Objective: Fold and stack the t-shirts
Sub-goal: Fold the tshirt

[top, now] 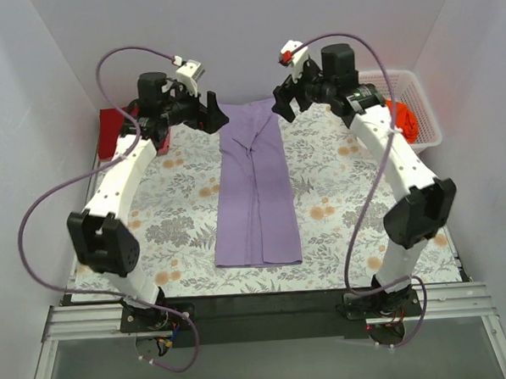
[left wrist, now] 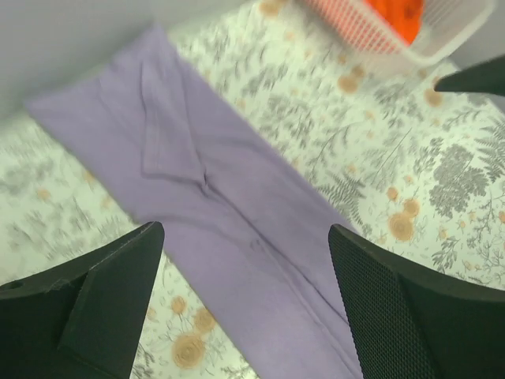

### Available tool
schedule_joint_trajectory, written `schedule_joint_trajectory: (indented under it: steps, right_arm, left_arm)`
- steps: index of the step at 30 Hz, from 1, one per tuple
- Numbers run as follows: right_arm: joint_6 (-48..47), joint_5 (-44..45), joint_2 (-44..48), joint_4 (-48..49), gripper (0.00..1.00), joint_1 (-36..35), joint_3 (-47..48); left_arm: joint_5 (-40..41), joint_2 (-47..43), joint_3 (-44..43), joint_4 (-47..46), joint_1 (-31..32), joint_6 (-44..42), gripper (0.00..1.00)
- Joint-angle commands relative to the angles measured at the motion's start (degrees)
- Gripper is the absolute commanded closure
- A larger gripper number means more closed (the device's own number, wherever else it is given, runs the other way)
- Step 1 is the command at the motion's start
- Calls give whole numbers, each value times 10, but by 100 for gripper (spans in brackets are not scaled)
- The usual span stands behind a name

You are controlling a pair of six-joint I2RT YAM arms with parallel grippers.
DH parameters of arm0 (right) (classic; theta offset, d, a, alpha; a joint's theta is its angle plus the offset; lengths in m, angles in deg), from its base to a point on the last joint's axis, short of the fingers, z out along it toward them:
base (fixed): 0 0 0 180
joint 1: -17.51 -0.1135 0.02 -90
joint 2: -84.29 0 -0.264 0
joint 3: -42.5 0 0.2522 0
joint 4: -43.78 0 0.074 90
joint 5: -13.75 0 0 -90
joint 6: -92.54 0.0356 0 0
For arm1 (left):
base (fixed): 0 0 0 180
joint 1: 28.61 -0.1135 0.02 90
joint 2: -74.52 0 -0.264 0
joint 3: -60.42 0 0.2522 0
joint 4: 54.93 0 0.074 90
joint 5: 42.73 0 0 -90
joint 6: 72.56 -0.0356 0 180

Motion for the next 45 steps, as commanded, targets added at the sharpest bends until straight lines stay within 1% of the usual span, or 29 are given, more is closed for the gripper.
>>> schedule_joint_trajectory:
  steps: [1, 2, 3, 5, 6, 7, 8, 9, 10, 11, 12, 13, 14, 15, 16, 18, 19, 20, 21, 22, 23, 25, 28, 33, 38, 39, 42, 45]
  right_arm:
    - [-43, 0, 76, 15, 2, 2, -66]
    - [-61, -20, 109, 14, 2, 2, -86]
    - [-85, -41, 126, -9, 2, 2, -114]
    - [-138, -70, 171, -37, 2, -6, -147]
    - [-156, -68, 185, -71, 2, -28, -182]
    - [-171, -57, 201, -86, 2, -42, -205]
    - [-202, -34, 236, -98, 2, -74, -230]
    - [-214, -27, 257, -111, 2, -91, -303]
    - [-229, -18, 279, -112, 2, -109, -339]
    - [-252, 6, 323, -110, 2, -129, -383]
    - [-256, 14, 343, -104, 2, -169, -420]
    - [-251, 22, 360, -99, 1, -187, -489]
    - [-244, 25, 382, -97, 2, -221, -515]
    - [-231, 25, 389, -93, 4, -237, -539]
    - [-224, 19, 394, -87, 6, -252, -585]
    - [-214, 5, 405, -61, 11, -273, -620]
    - [-213, -1, 406, -52, 13, -276, -644]
    - [-215, 1, 405, -40, 18, -286, -657]
    - [-218, 6, 401, -34, 22, -295, -666]
    - [-221, 11, 398, -27, 26, -303, -676]
    - [-221, 11, 395, -21, 32, -314, -695]
    - [-220, 10, 391, 2, 37, -325, -715]
    - [-214, 11, 389, 35, 38, -337, -742]
    - [-213, 33, 369, 89, 43, -346, -780]
    - [-204, 75, 348, 147, 43, -348, -809]
    - [-201, 79, 346, 152, 43, -346, -812]
    - [-195, 84, 353, 156, 43, -346, -818]
    - [-192, 75, 381, 144, 43, -346, -812]
  left_arm:
    - [-48, -111, 88, -73, 1, -49, 15]
    - [-52, -149, 125, -78, 3, -54, 15]
    - [-66, -165, 143, -68, 3, -72, 14]
    - [-87, -205, 178, -29, 4, -114, 14]
    - [-129, -217, 191, 27, 5, -163, 14]
    - [-145, -231, 207, 54, 5, -188, 14]
    - [-155, -265, 260, 74, 7, -211, 14]
    - [-166, -289, 289, 97, 8, -230, 13]
    - [-164, -313, 327, 104, 14, -285, 13]
    - [-157, -337, 362, 107, 20, -306, 13]
    - [-149, -391, 437, 109, 26, -326, 13]
    - [-132, -414, 470, 107, 46, -357, 13]
    - [-126, -439, 501, 103, 55, -358, 13]
    - [-119, -460, 535, 88, 63, -358, 12]
    - [-104, -490, 587, 75, 86, -358, 12]
    - [-90, -508, 634, 43, 112, -349, 13]
    - [-83, -518, 672, 33, 141, -348, 16]
    - [-71, -521, 688, 23, 155, -348, 18]
    - [-62, -525, 702, -4, 171, -344, 20]
    - [-47, -527, 731, -23, 201, -334, 27]
    - [-20, -527, 742, -40, 215, -327, 31]
    - [-3, -521, 757, -73, 243, -325, 40]
    - [23, -502, 773, -109, 256, -329, 42]
    - [29, -477, 789, -132, 257, -356, 44]
    - [34, -463, 799, -143, 258, -358, 44]
    - [34, -462, 804, -147, 258, -374, 44]
    - [36, -455, 810, -152, 259, -381, 44]
    - [35, -451, 813, -155, 260, -384, 44]
